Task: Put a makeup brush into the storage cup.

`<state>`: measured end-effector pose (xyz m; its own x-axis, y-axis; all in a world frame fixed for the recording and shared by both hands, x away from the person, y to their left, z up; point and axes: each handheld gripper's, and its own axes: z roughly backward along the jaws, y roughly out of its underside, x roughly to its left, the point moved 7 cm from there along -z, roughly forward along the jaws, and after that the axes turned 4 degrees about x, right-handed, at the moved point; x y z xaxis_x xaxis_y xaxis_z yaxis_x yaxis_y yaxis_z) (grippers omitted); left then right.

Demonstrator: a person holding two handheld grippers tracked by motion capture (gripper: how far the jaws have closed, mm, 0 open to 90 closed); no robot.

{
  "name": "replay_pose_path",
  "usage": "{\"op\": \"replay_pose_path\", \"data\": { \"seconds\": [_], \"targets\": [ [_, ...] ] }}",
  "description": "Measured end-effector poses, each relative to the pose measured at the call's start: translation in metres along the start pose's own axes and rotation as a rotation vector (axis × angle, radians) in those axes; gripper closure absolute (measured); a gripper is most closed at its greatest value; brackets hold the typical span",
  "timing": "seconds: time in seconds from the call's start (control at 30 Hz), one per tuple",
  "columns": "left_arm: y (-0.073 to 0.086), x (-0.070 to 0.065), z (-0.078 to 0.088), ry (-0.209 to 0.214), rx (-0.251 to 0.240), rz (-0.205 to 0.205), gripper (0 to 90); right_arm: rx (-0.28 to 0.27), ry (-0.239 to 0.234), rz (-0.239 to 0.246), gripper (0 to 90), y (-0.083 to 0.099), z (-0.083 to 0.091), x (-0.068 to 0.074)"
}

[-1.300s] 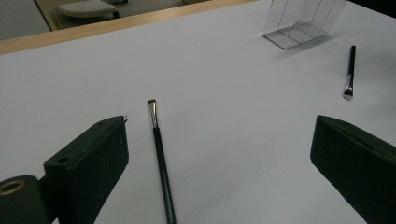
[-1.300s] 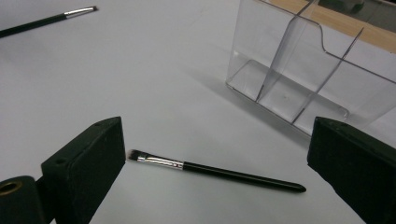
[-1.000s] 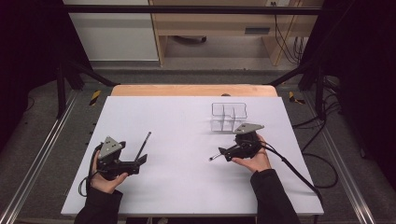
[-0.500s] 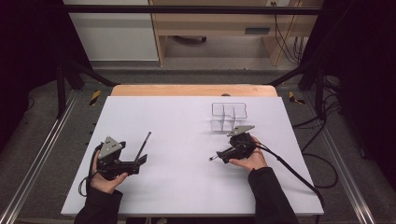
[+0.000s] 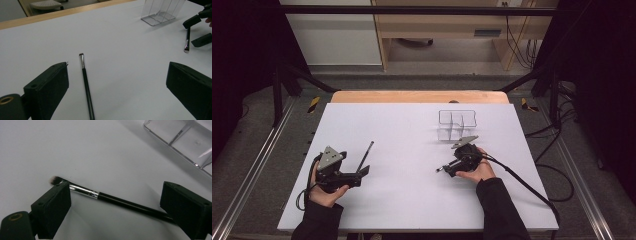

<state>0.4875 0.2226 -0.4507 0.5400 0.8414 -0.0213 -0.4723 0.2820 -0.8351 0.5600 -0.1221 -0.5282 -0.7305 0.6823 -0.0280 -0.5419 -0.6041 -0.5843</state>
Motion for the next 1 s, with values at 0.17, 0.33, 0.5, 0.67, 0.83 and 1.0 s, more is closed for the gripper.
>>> {"op": "replay_pose_path", "data": {
  "seconds": [0.17,0.33,0.5,0.67,0.83,1.0],
  "targets": [
    [-0.0001,-0.0001,0.0000,0.000,0.000,-0.002,3.6,0.016,0.003,0.009,12.4,0.0022,-0.0030,0.0003],
    [-0.0003,-0.0003,0.0004,0.000,-0.001,-0.003,3.8,0.019,-0.009,0.005,16.5,0.0023,-0.0021,0.0015],
    [-0.0002,-0.0002,0.0002,0.001,-0.001,-0.001,3.8,0.018,-0.013,0.001,21.4,0.0023,-0.0007,0.0033],
    [-0.0003,-0.0004,0.0003,0.003,-0.002,-0.001,3.9,0.023,-0.008,-0.005,27.9,0.0027,0.0013,0.0041],
    [-0.0001,-0.0003,0.0002,0.005,-0.001,0.000,4.0,0.033,0.005,-0.028,35.5,0.0034,0.0039,0.0038],
    [-0.0002,-0.0004,0.0004,0.006,-0.002,-0.001,4.1,0.047,0.017,-0.043,42.7,0.0041,0.0064,0.0038]
  ]
}}
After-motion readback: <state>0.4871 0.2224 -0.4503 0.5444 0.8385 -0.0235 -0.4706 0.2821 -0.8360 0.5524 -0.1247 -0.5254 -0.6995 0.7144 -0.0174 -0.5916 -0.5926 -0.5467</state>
